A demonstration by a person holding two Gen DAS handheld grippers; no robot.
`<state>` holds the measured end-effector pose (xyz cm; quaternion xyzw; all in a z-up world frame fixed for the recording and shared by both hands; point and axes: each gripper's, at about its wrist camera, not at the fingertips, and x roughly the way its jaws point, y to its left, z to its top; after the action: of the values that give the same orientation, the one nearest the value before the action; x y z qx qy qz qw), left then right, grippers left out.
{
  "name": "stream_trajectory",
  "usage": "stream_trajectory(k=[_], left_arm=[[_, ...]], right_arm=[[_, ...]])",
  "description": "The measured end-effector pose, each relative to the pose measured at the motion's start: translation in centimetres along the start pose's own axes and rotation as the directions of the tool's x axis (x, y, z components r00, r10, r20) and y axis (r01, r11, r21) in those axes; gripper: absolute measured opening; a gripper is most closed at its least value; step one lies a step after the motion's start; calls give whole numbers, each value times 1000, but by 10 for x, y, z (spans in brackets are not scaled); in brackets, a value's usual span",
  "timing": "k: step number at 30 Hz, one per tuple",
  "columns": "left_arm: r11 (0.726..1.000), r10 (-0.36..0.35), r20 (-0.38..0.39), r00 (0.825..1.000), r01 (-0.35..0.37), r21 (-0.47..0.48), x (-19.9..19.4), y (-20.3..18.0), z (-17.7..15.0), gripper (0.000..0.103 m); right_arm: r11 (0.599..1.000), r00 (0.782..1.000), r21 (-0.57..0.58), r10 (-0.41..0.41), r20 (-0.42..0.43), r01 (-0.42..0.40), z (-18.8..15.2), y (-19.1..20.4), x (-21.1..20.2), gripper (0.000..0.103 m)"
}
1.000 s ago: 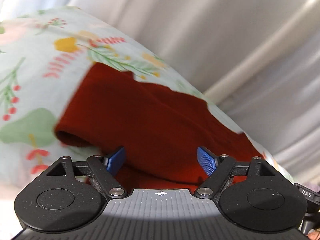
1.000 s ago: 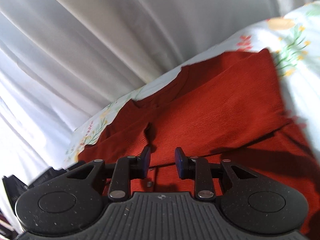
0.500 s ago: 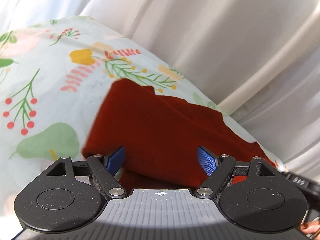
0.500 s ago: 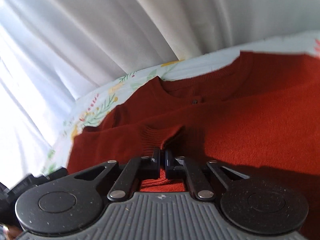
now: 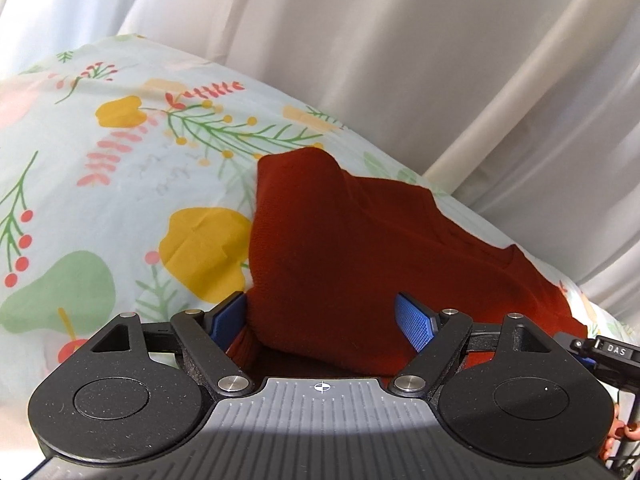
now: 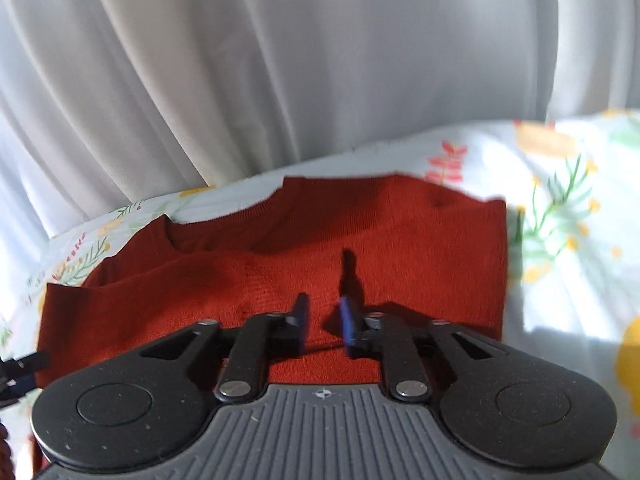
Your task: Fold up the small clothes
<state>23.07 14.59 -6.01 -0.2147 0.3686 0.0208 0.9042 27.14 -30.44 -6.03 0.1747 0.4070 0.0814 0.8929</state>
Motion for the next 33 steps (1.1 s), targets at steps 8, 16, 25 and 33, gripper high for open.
stream_trajectory(k=[8, 16, 25, 33], left_arm=[[999, -8, 21, 1000, 7, 36, -1, -8, 5, 85], [994, -24, 8, 1000, 23, 107, 12, -31, 5, 85], [967, -76, 14, 997, 71, 244, 28, -74, 12, 86], [916, 3, 32, 999, -16, 400, 93, -106, -1, 89]], right_arm=[[974, 992, -207, -72, 106, 93, -2, 36, -4, 7], [895, 923, -265, -296, 248, 358, 1, 25, -24, 7], [847, 845, -141, -468, 259, 512, -3, 19, -14, 8], [925, 987, -355, -102, 122, 139, -26, 86, 35, 18]])
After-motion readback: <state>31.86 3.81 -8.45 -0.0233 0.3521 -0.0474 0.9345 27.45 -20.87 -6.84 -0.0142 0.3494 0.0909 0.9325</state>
